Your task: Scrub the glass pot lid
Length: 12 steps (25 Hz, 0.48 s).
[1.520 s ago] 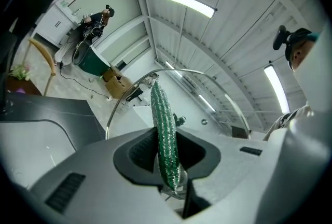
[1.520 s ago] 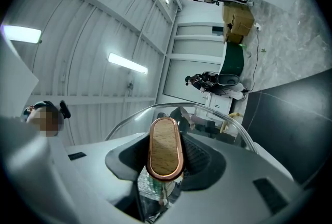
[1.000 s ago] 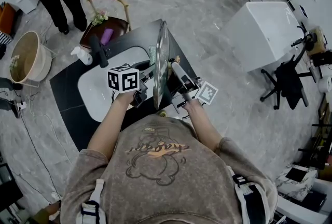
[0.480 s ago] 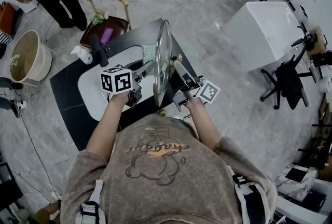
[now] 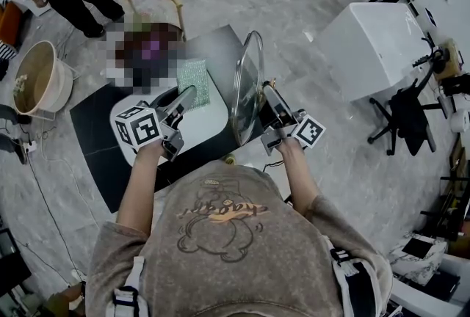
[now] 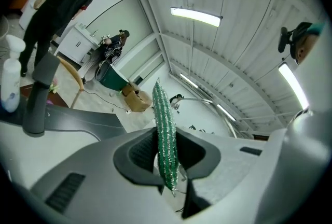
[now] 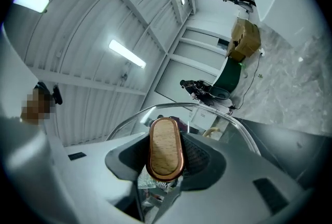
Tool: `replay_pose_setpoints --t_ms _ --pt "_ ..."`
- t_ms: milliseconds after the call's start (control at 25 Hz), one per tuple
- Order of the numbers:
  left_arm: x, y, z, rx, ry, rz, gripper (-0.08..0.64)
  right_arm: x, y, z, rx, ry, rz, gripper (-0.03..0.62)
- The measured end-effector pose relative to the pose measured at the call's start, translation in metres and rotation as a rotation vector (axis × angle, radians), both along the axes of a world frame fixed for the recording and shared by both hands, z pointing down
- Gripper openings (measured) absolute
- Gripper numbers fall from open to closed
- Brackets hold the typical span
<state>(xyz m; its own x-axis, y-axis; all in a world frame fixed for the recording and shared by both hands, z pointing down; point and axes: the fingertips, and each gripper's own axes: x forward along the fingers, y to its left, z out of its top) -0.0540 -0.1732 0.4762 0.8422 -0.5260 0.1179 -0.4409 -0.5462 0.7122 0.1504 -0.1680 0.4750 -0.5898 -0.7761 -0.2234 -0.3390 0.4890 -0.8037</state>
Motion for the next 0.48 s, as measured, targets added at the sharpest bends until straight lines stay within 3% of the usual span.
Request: replay_pose_setpoints --t_ms 240,480 --pt "-0.018 0.008 -0.023 0.022 0.046 -0.031 0.084 0.007 -0.007 0.001 -0.006 0.174 0.011 0.186" --pt "-0.031 0.010 -0.038 0.065 0.014 -0.065 0.084 0.011 -0.024 0.052 -0.165 0.460 0.042 0.186"
